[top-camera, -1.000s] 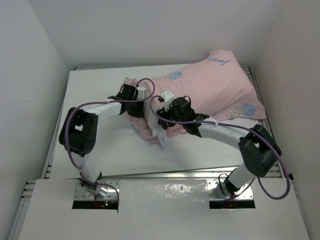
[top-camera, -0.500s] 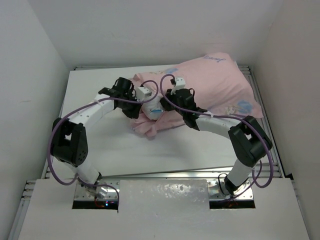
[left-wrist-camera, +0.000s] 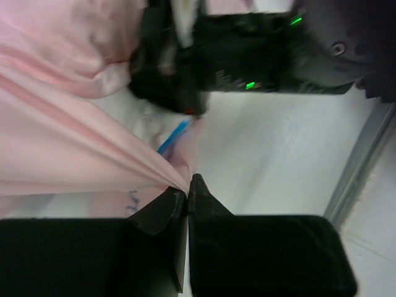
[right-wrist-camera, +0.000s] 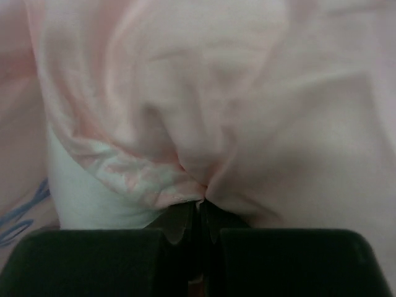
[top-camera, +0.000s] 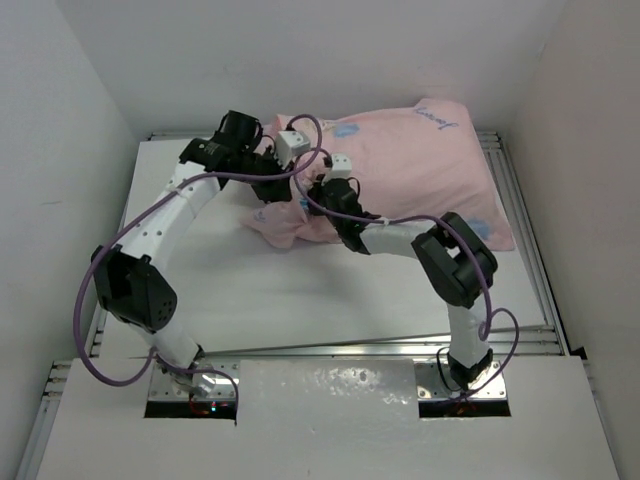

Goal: Put the pillow into the pillowcase

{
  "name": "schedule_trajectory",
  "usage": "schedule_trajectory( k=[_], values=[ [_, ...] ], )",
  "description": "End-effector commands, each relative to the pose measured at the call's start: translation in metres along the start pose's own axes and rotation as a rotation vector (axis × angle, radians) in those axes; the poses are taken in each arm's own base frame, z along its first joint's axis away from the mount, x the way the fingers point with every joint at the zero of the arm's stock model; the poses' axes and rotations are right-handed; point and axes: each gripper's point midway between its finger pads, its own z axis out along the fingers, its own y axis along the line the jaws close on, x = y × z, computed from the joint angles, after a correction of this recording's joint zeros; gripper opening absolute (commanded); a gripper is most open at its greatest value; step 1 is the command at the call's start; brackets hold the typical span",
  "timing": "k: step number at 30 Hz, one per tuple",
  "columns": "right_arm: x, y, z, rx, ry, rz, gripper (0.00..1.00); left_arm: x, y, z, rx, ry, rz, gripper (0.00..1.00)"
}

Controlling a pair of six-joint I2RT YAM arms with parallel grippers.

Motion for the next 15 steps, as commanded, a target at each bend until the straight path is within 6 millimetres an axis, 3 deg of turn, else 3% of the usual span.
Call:
schedule_trajectory(
  k=[1,4,7,8,10,11,13,15],
  values=[
    [0.002,0.016,0.028,0.019,-0.008,0.000,0.00,0.001,-0.060,0.002,0.255,0.008,-0.077,0.00],
    [0.032,0.013,0.036,0.021,0.080,0.017,0.00,-0.021,-0.069,-0.002,0.337,-0.029,-0.093,0.00],
    [0.052,0.018,0.025,-0.052,0.136,0.003,0.01,-0.046,-0.050,-0.018,0.297,-0.097,-0.077,0.00],
    [0.048,0.025,0.019,-0.104,0.131,-0.017,0.08,-0.052,-0.027,-0.027,0.257,-0.148,-0.114,0.00],
    [0.050,0.044,0.002,-0.245,0.153,-0.037,0.17,-0.061,-0.006,-0.038,0.252,-0.218,-0.170,0.00],
    [0.036,0.052,-0.005,-0.279,0.135,-0.066,0.29,-0.060,0.020,-0.044,0.212,-0.241,-0.220,0.00],
    [0.031,0.071,-0.020,-0.399,0.175,-0.105,0.46,-0.055,0.041,-0.043,0.168,-0.235,-0.251,0.00],
    [0.010,0.090,-0.037,-0.495,0.189,-0.161,0.72,-0.042,0.064,-0.032,0.078,-0.195,-0.285,0.00]
  ],
)
